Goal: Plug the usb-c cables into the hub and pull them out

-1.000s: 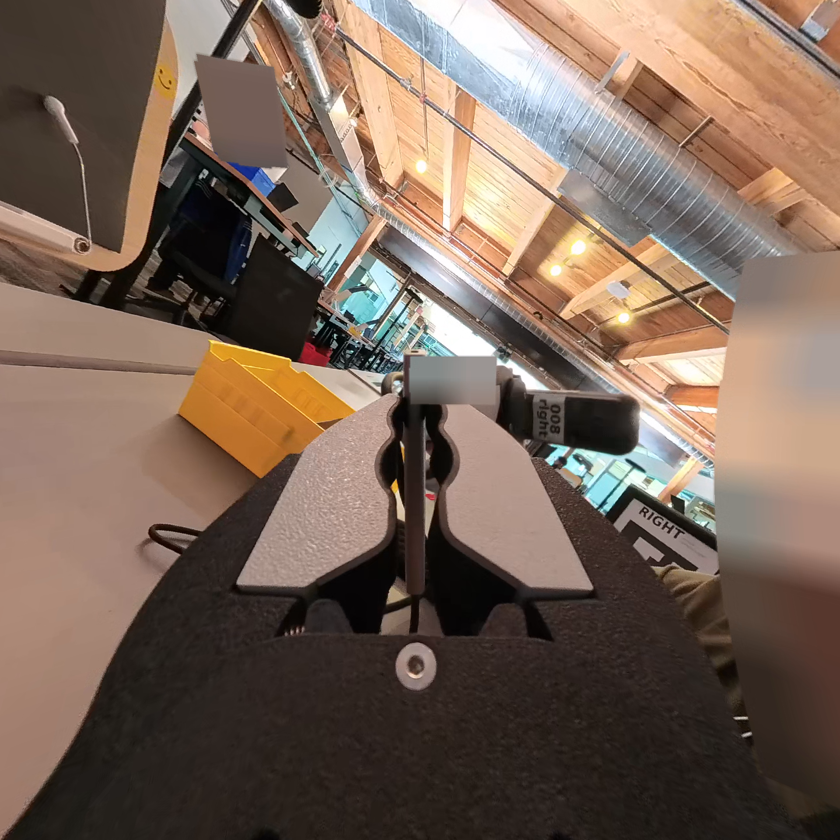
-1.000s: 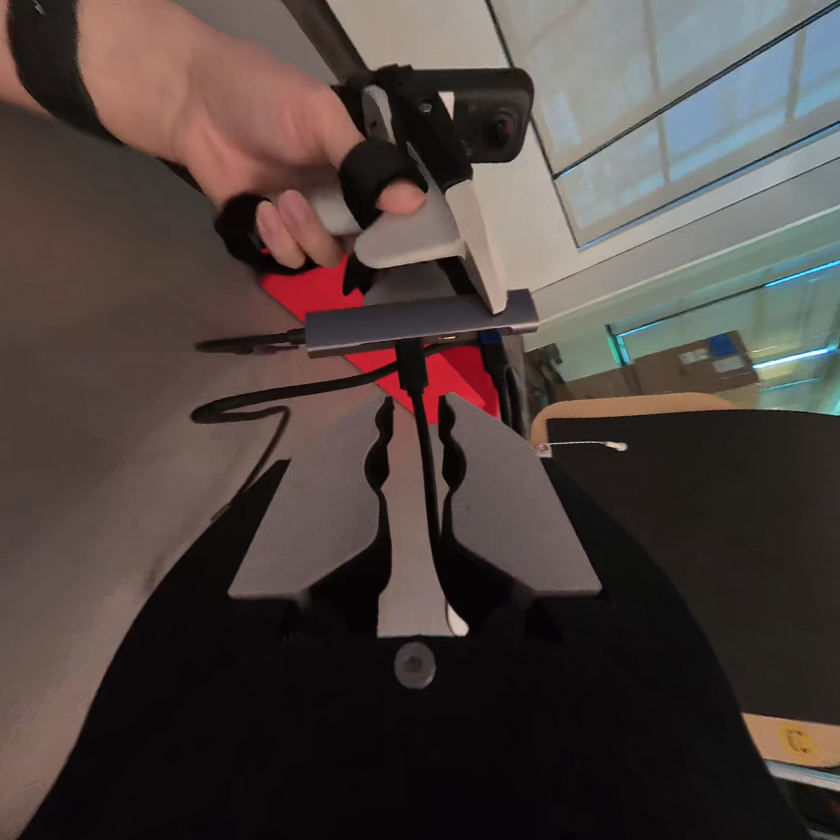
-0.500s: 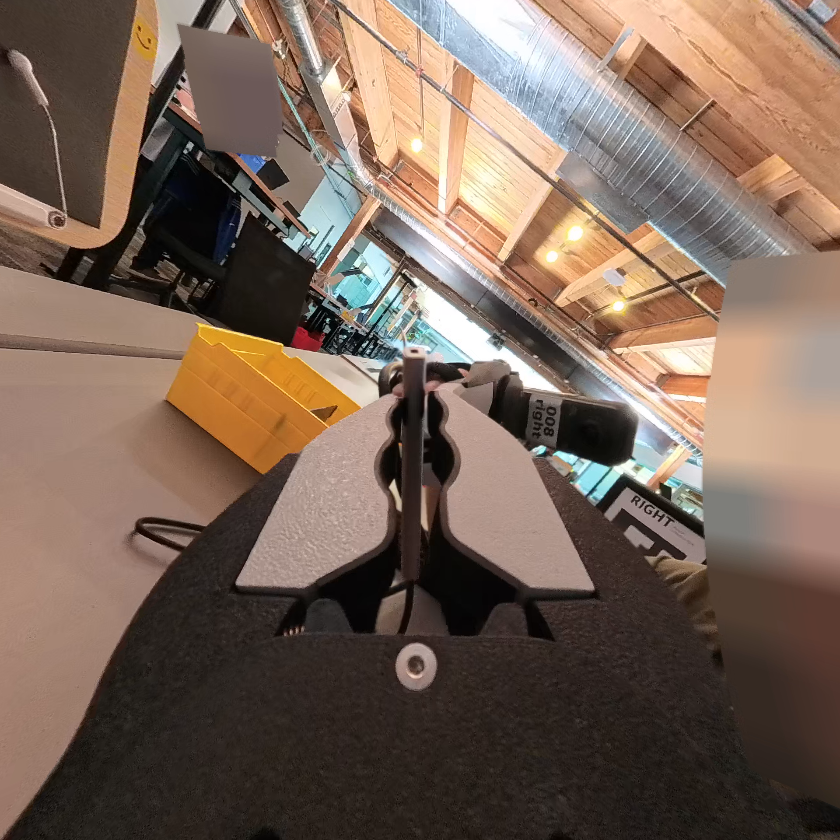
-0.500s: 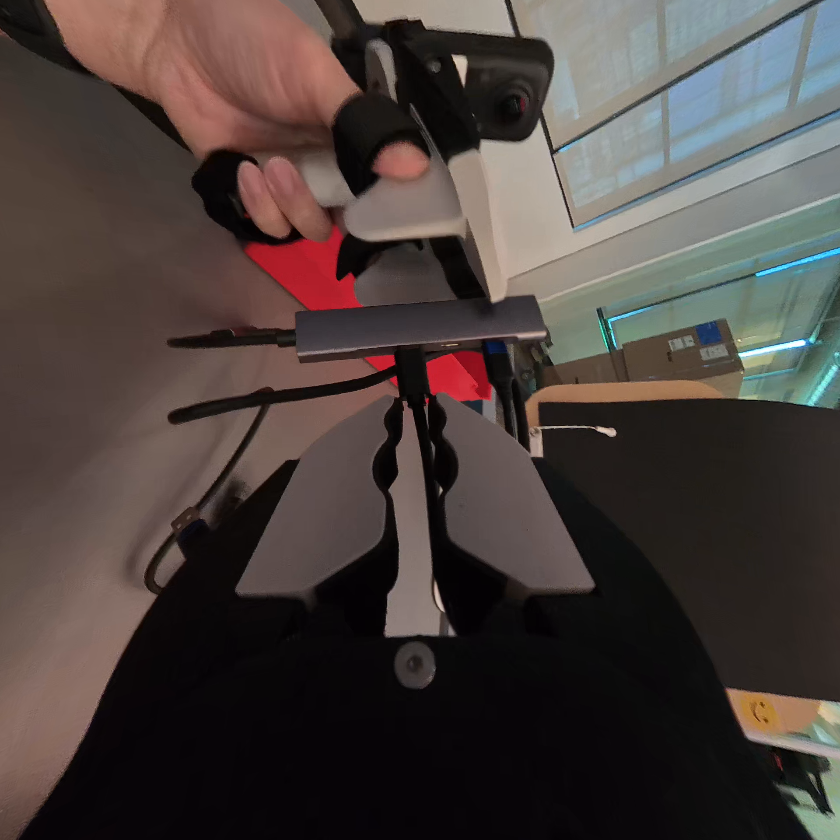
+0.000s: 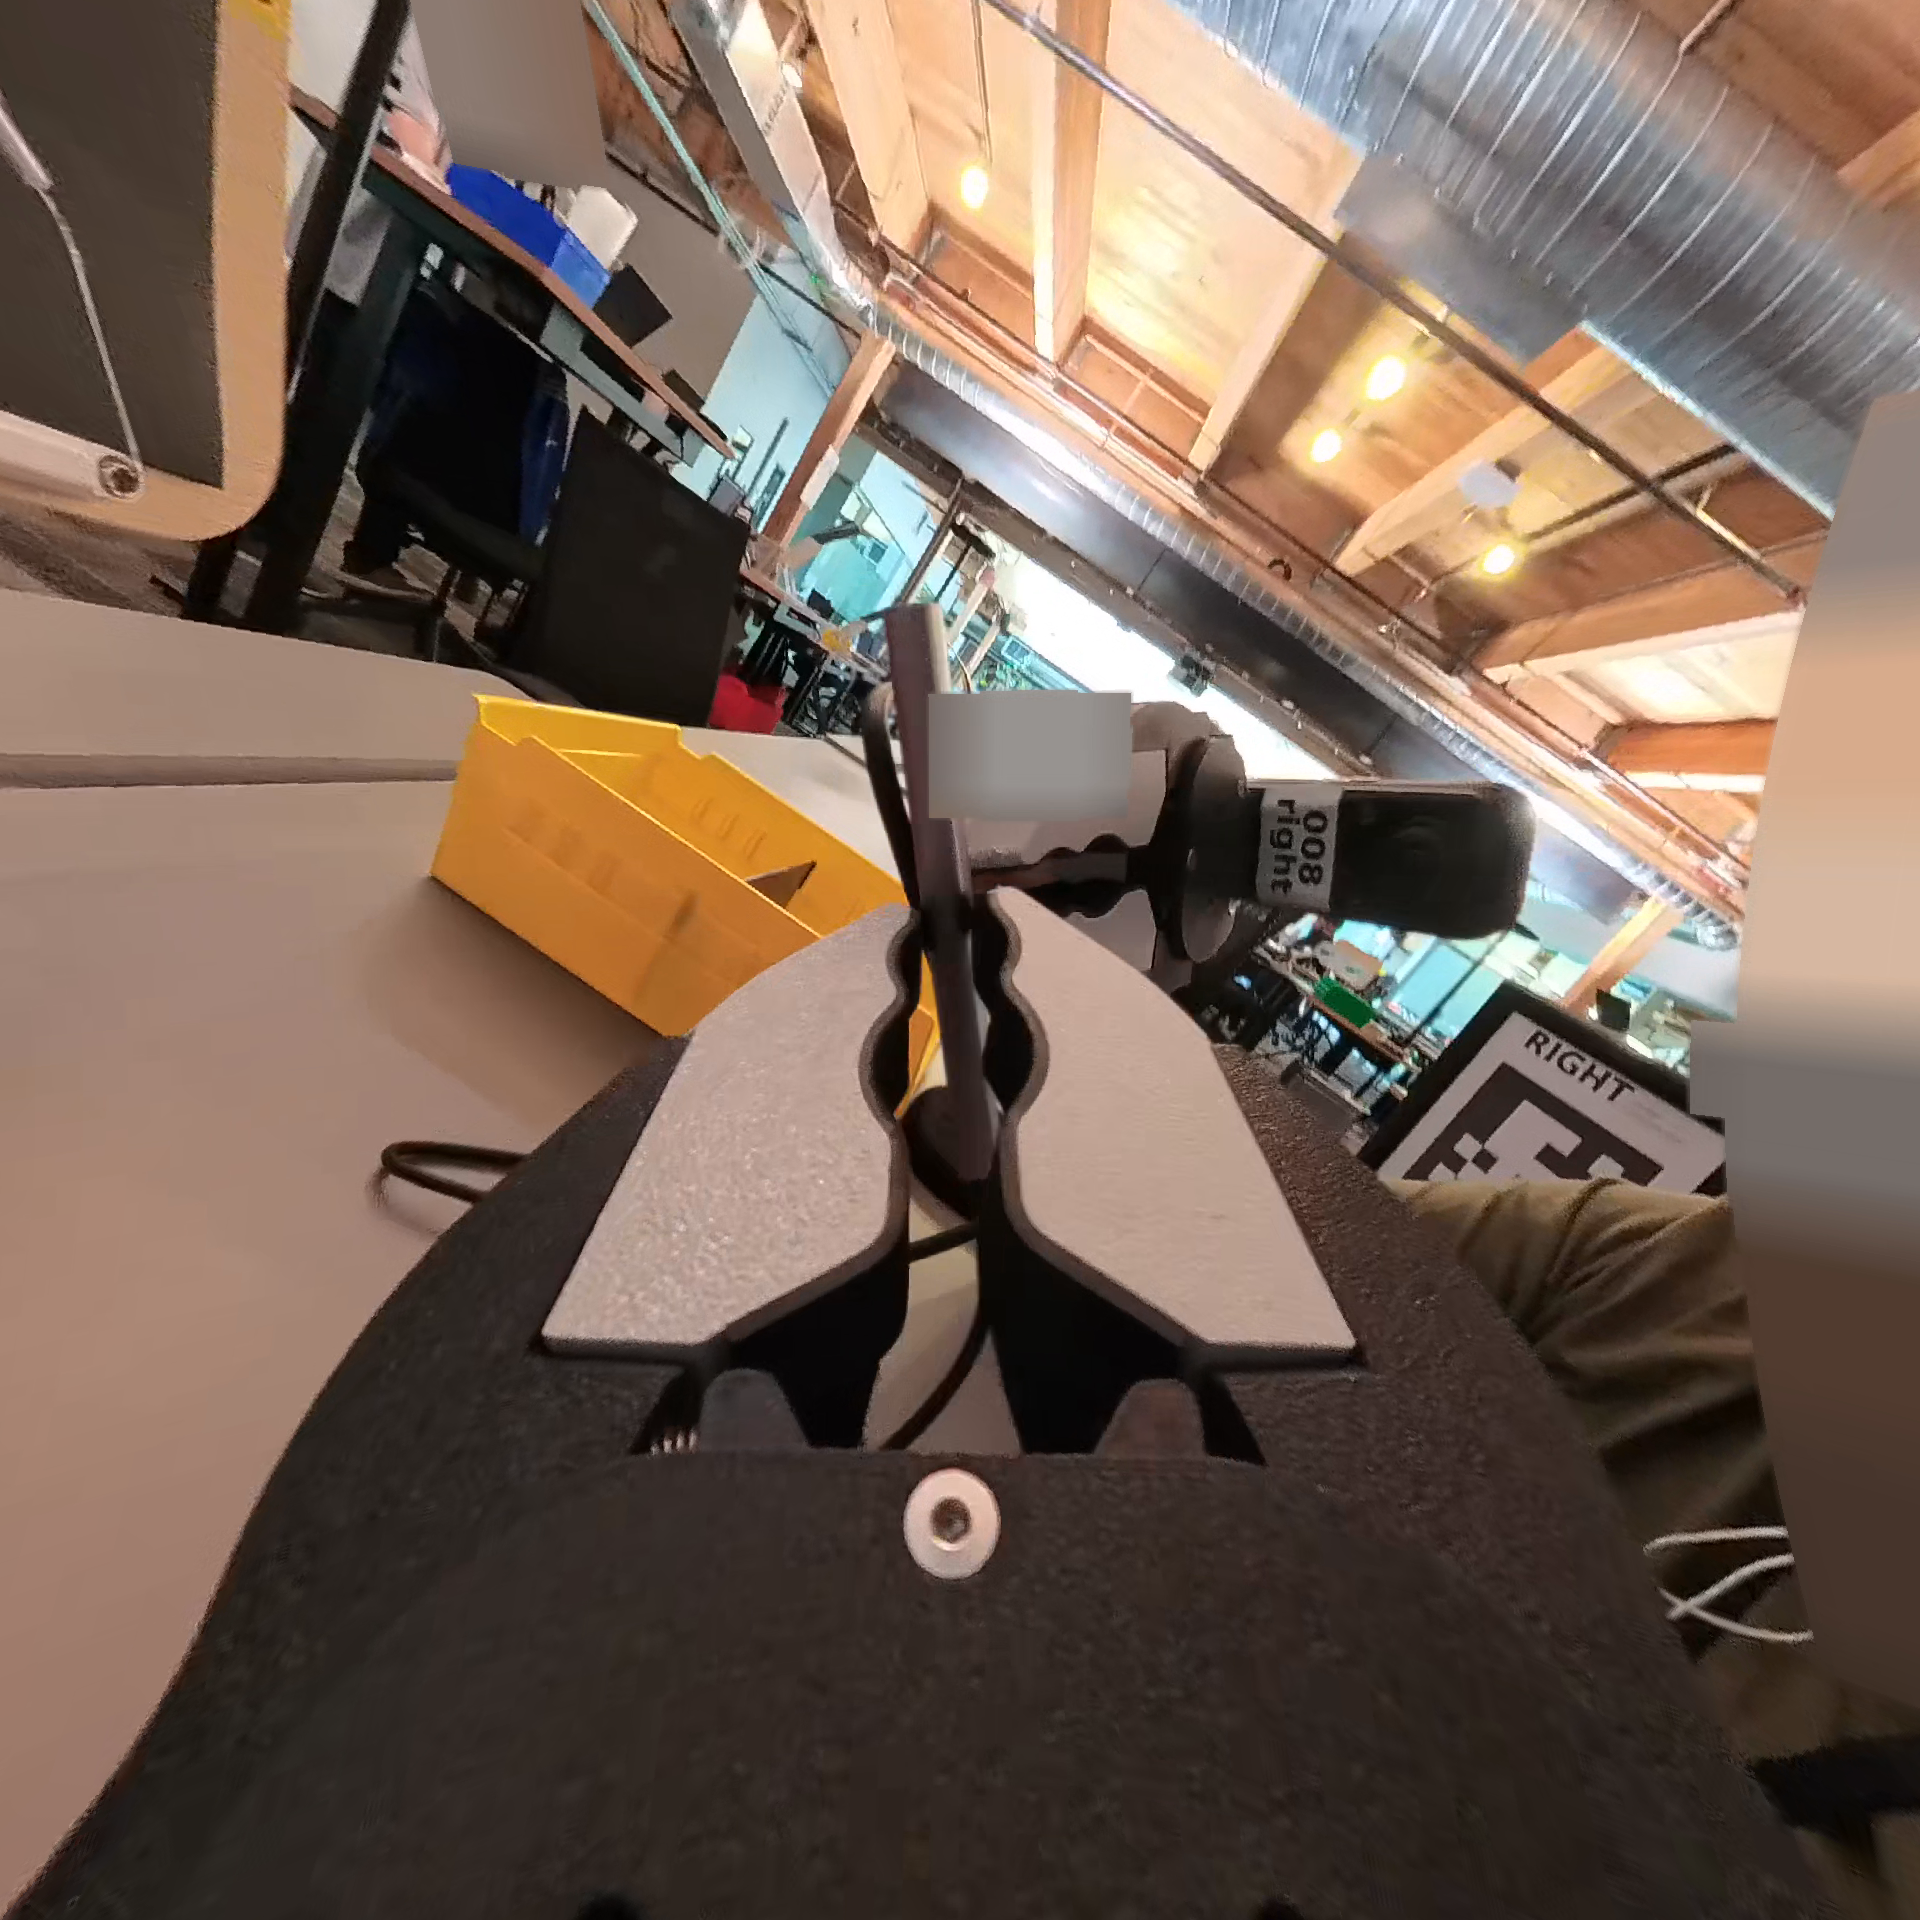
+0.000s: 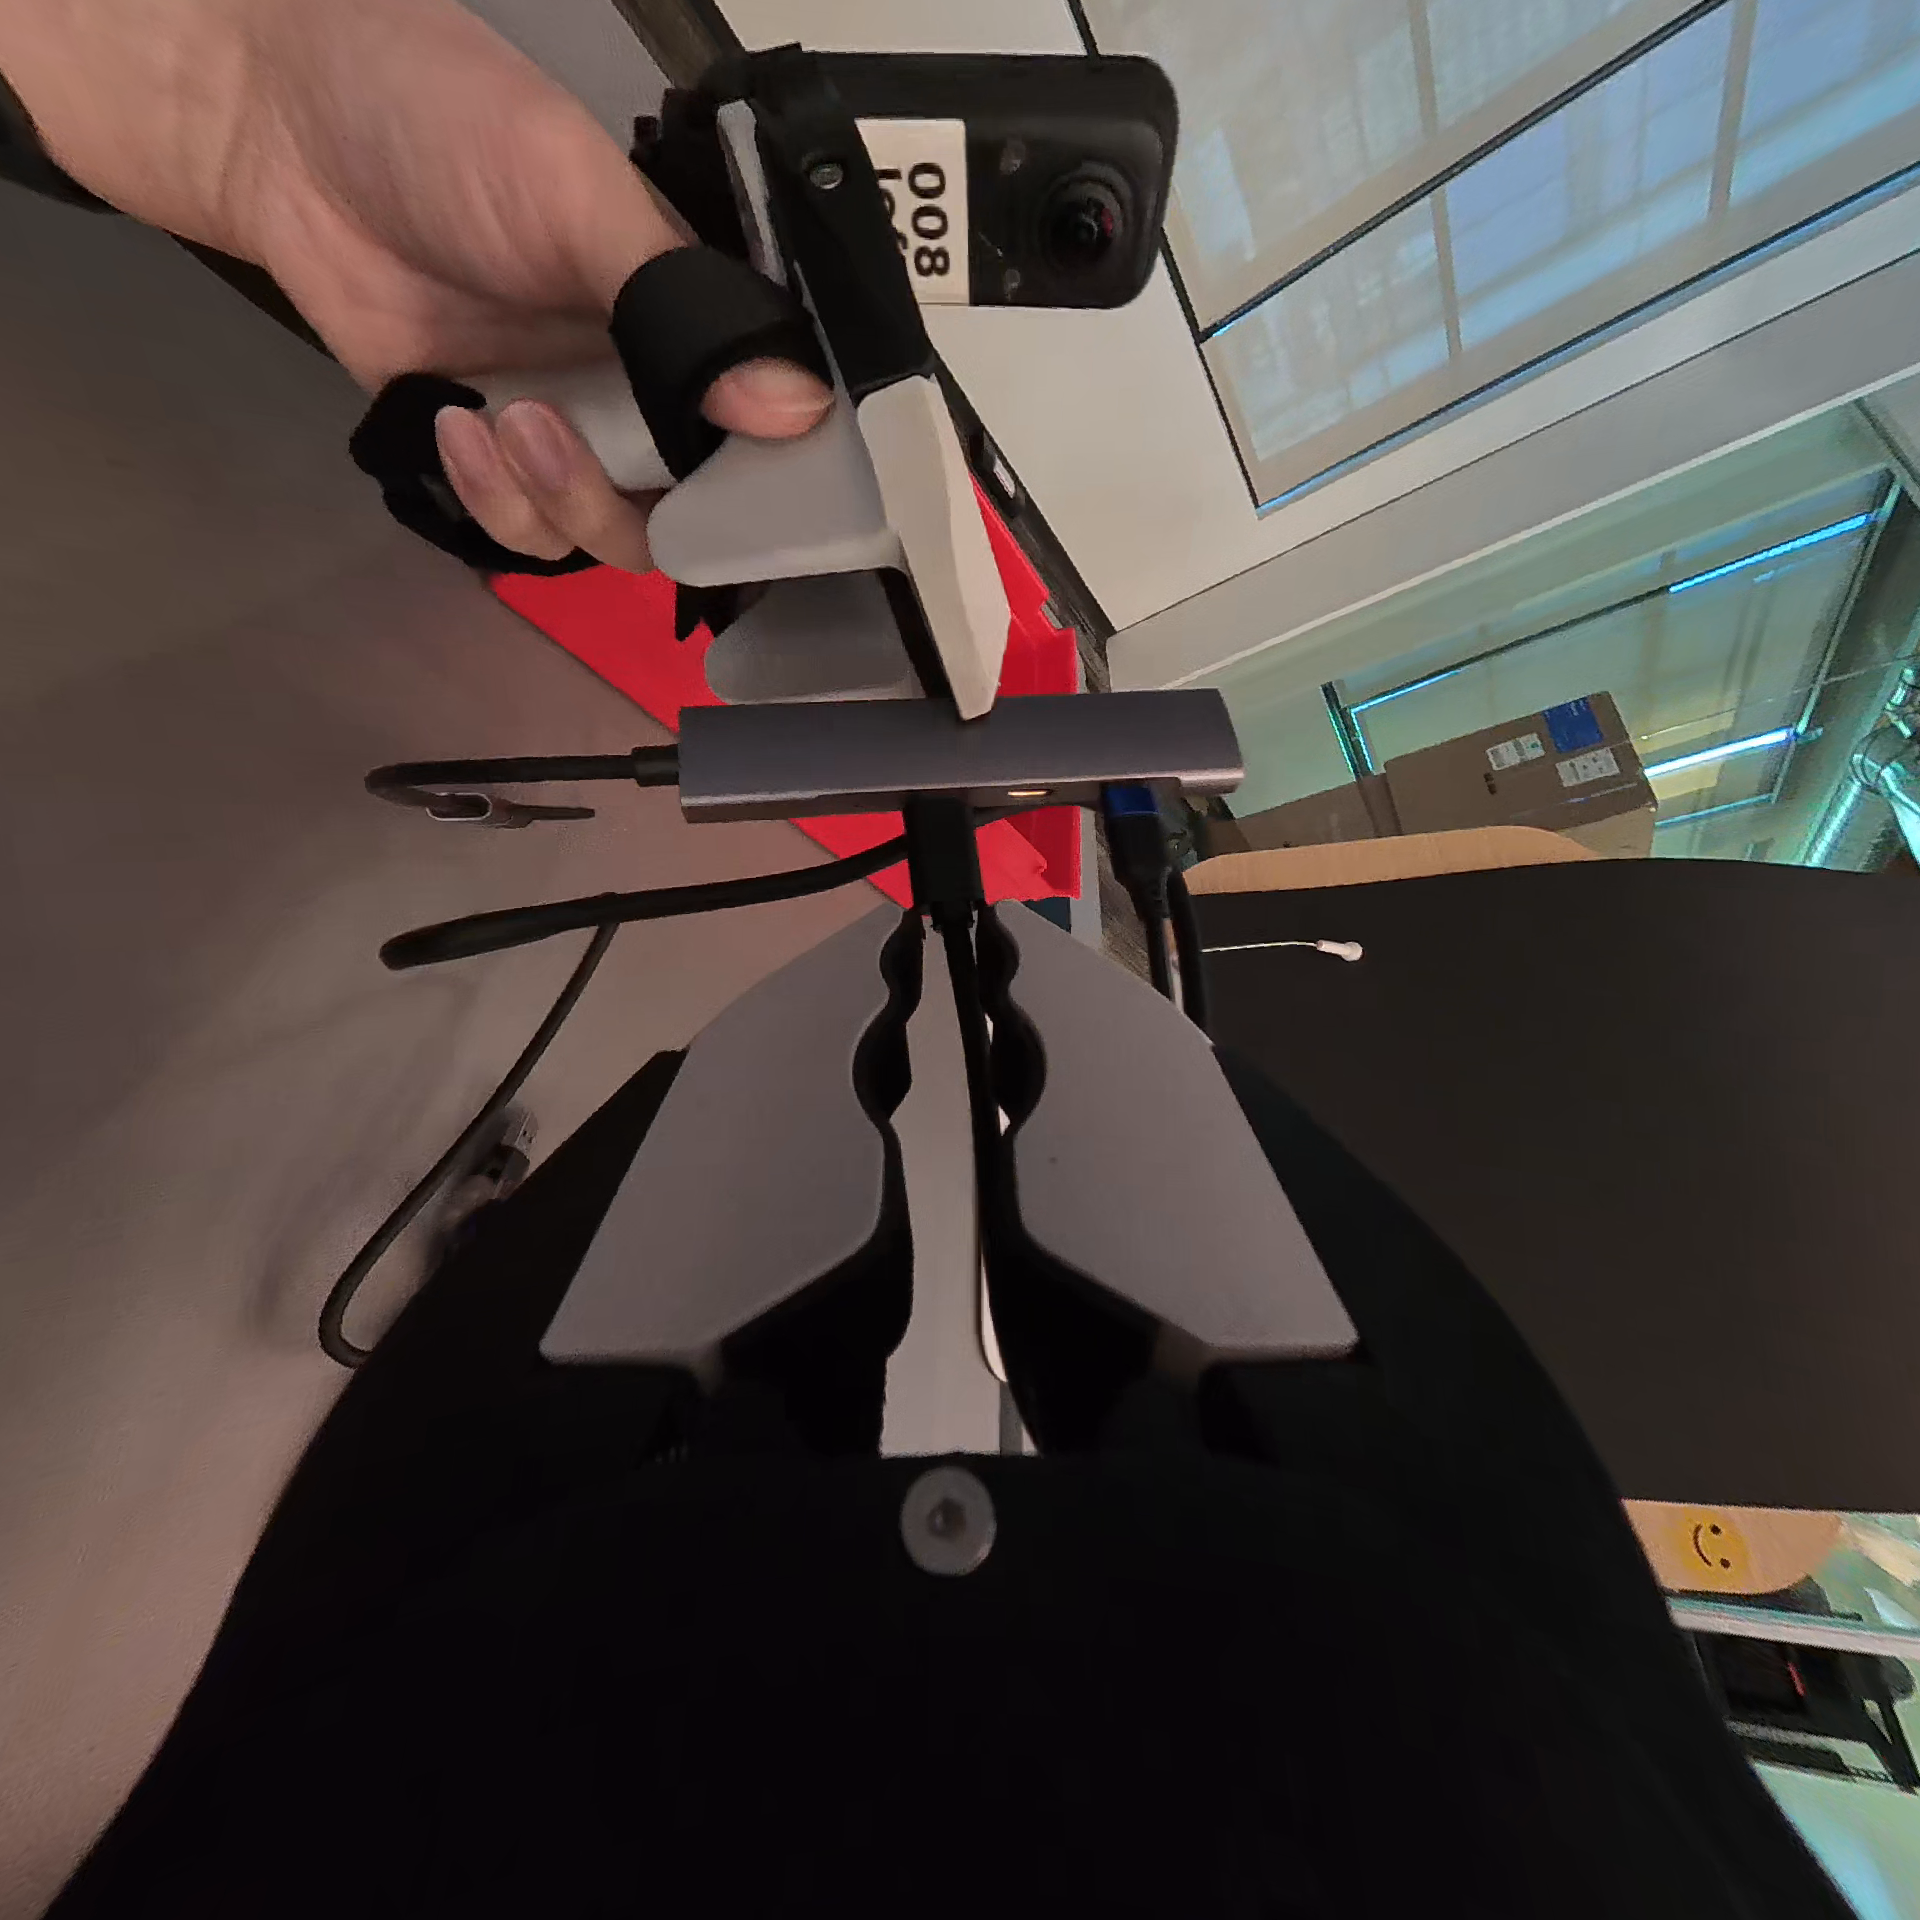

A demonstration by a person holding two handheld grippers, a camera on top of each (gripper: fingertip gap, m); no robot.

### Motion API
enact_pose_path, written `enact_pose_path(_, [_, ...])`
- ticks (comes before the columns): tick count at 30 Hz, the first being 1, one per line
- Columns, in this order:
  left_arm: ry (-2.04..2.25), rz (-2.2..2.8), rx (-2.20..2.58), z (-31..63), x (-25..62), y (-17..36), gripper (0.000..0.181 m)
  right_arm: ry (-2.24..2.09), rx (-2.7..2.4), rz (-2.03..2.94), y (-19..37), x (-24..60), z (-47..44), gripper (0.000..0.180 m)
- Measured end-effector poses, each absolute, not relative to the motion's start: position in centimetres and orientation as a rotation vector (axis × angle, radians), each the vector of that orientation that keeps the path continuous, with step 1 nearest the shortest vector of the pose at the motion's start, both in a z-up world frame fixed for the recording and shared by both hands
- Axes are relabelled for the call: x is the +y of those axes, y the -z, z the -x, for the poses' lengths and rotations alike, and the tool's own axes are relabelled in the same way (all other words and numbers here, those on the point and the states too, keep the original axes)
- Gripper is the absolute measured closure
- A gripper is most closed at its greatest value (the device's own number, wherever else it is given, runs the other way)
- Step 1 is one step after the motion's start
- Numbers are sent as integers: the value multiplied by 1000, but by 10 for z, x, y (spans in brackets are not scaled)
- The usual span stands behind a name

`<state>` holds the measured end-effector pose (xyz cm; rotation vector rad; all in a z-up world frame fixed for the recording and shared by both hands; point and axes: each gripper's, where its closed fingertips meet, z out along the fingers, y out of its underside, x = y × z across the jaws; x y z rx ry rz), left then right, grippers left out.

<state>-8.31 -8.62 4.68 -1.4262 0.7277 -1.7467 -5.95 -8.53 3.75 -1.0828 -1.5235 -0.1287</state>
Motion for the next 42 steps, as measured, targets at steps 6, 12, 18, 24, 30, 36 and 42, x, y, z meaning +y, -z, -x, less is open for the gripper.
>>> enact_pose_path(6, [1751,1513,817,74,-95,-34,165,136,-1540,1103,-32,-84,62,169])
enact_pose_path(12, [1799,1470,822,74,-100,-40,171,107,-1531,1066,-37,-88,62,171])
enact_pose_path(18, [1926,1471,823,74,-105,-41,171,54,-1544,1039,-39,-96,62,172])
enact_pose_path(24, [1931,1495,796,72,-102,-36,171,41,-1545,1056,-34,-92,61,172])
enact_pose_path(30, [1791,1605,788,69,-93,-21,172,133,-1577,1125,-20,-82,59,172])
enact_pose_path(36, [1744,1598,758,71,-86,-22,172,89,-1526,1164,-21,-75,60,172])
enact_pose_path(42, [1643,1501,721,80,-81,-38,172,-181,-1376,1131,-60,-93,59,168])
